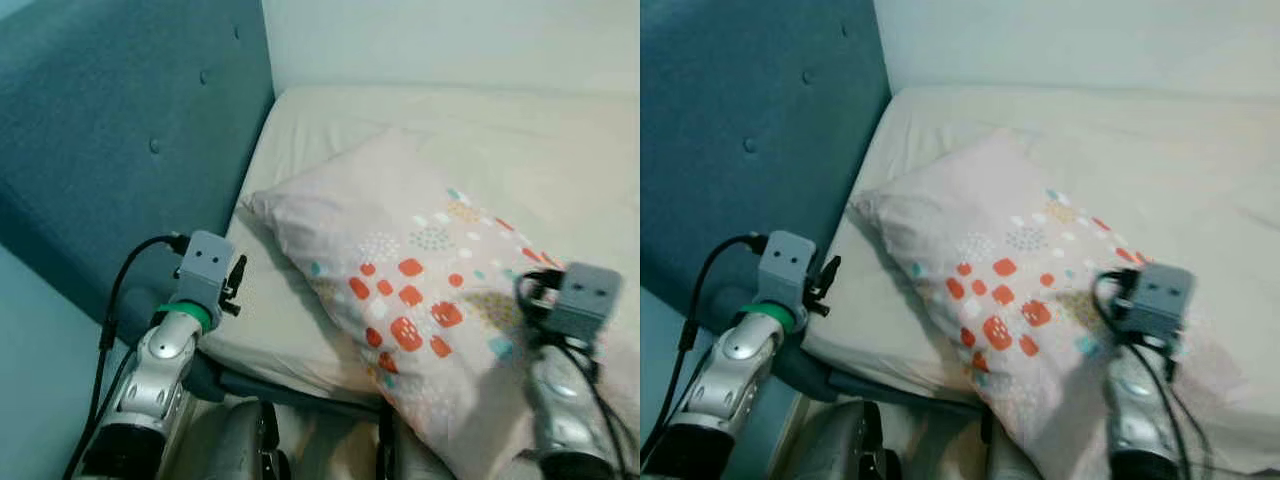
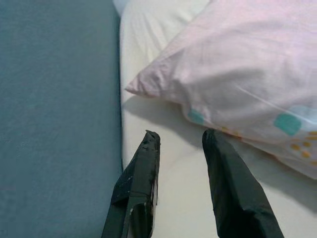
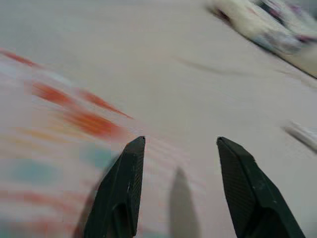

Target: Clean up the room

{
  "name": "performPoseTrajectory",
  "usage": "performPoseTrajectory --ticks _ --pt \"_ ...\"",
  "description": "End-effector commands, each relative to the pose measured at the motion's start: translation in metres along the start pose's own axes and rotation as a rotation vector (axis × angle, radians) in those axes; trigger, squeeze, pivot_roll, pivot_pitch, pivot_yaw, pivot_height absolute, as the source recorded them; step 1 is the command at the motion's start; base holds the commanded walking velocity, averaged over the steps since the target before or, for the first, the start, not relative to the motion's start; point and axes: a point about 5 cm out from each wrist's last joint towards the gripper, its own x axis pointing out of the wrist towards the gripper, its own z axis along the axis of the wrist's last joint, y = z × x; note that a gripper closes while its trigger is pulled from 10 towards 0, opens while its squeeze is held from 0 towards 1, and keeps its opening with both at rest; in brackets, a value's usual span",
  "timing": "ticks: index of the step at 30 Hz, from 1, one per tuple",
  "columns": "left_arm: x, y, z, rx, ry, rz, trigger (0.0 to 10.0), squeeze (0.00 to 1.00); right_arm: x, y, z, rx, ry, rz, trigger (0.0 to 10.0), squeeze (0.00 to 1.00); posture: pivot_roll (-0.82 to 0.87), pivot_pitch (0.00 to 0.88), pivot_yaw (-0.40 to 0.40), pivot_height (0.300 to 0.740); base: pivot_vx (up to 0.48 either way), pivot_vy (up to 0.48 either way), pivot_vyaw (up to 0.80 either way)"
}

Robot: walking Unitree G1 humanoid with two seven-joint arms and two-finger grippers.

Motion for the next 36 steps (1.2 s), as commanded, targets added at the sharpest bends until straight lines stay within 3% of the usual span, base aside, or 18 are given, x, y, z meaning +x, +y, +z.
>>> performPoseTrajectory --ticks 1,2,3,4,8,9,11,13,15,16,18,19,22,23,26,28,34,36 --pt "0.000 0.002 -0.003 0.002 0.023 -0.009 10.0 0.00 -0.005 -0.025 -0.026 -0.054 0.139 -0.109 10.0 0.00 -0.05 0.140 0.160 0.616 0.000 0.000 0.00" --pt "0.002 0.002 -0.001 0.004 0.021 -0.012 10.0 0.00 -0.011 -0.041 -0.044 -0.092 0.233 -0.156 10.0 0.00 -0.05 0.147 0.160 0.616 0.000 0.000 0.00" --pt "0.002 0.002 -0.001 0.004 0.021 -0.012 10.0 0.00 -0.011 -0.041 -0.044 -0.092 0.233 -0.156 10.0 0.00 -0.05 0.147 0.160 0.616 0.000 0.000 0.00" --pt "0.003 0.002 0.001 0.004 0.019 -0.014 10.0 0.00 -0.020 -0.045 -0.062 -0.120 0.325 -0.155 10.0 0.00 -0.04 0.152 0.161 0.616 0.000 0.000 0.00" --pt "0.003 0.002 0.002 0.004 0.017 -0.017 10.0 0.00 -0.028 -0.038 -0.077 -0.137 0.405 -0.102 10.0 0.00 -0.04 0.160 0.161 0.616 0.000 0.000 0.00" --pt "0.002 0.000 0.004 0.002 0.019 -0.033 10.0 0.00 -0.046 -0.006 -0.094 -0.156 0.511 0.080 10.0 0.00 -0.03 0.167 0.165 0.616 0.000 0.000 0.00" --pt "0.001 -0.003 0.005 0.000 0.023 -0.047 10.0 0.00 -0.057 0.019 -0.098 -0.139 0.562 0.197 10.0 0.00 -0.03 0.169 0.167 0.616 0.000 0.000 0.00" --pt "0.000 -0.003 0.006 0.000 0.023 -0.050 10.0 0.00 -0.059 0.027 -0.099 -0.125 0.579 0.236 10.0 0.00 -0.03 0.169 0.167 0.616 0.000 0.000 0.00" --pt "0.001 -0.004 0.007 0.000 0.023 -0.053 10.0 0.00 -0.059 0.053 -0.094 -0.049 0.600 0.341 10.0 0.00 -0.01 0.170 0.173 0.616 0.000 0.000 0.00" --pt "0.001 -0.004 0.007 0.000 0.023 -0.053 10.0 0.00 -0.059 0.053 -0.094 -0.049 0.600 0.341 10.0 0.00 -0.01 0.170 0.173 0.616 0.000 0.000 0.00" --pt "0.001 -0.003 0.008 0.001 0.021 -0.053 10.0 0.00 -0.057 0.081 -0.081 0.046 0.605 0.463 10.0 0.00 0.00 0.170 0.175 0.616 0.000 0.000 0.00" --pt "0.001 -0.003 0.008 0.001 0.021 -0.053 10.0 0.00 -0.057 0.081 -0.081 0.046 0.605 0.463 10.0 0.00 0.00 0.170 0.175 0.616 0.000 0.000 0.00" --pt "0.000 -0.001 0.010 0.004 0.019 -0.047 10.0 0.00 -0.057 0.129 -0.040 0.147 0.475 0.763 10.0 0.00 0.01 0.170 0.173 0.616 0.000 0.000 0.00" --pt "0.000 -0.001 0.010 0.004 0.019 -0.047 10.0 0.00 -0.057 0.129 -0.040 0.147 0.475 0.763 10.0 0.00 0.01 0.170 0.173 0.616 0.000 0.000 0.00" --pt "-0.001 0.000 0.010 0.004 0.020 -0.045 10.0 0.00 -0.065 0.152 -0.011 0.227 0.363 0.960 10.0 0.00 0.01 0.171 0.176 0.616 0.000 0.000 0.00" --pt "-0.002 -0.001 0.010 0.004 0.022 -0.046 10.0 0.00 -0.076 0.171 0.022 0.347 0.268 1.149 10.0 0.00 0.01 0.172 0.180 0.616 0.000 0.000 0.00" --pt "-0.001 -0.002 0.012 0.003 0.022 -0.054 10.0 0.00 -0.084 0.189 0.051 0.463 0.214 1.280 10.0 0.00 0.00 0.172 0.185 0.616 0.000 0.000 0.00" --pt "0.002 -0.003 0.016 0.006 0.010 -0.061 10.0 0.00 -0.093 0.212 0.081 0.552 0.171 1.416 10.0 0.00 0.01 0.171 0.190 0.616 0.000 0.000 0.00"
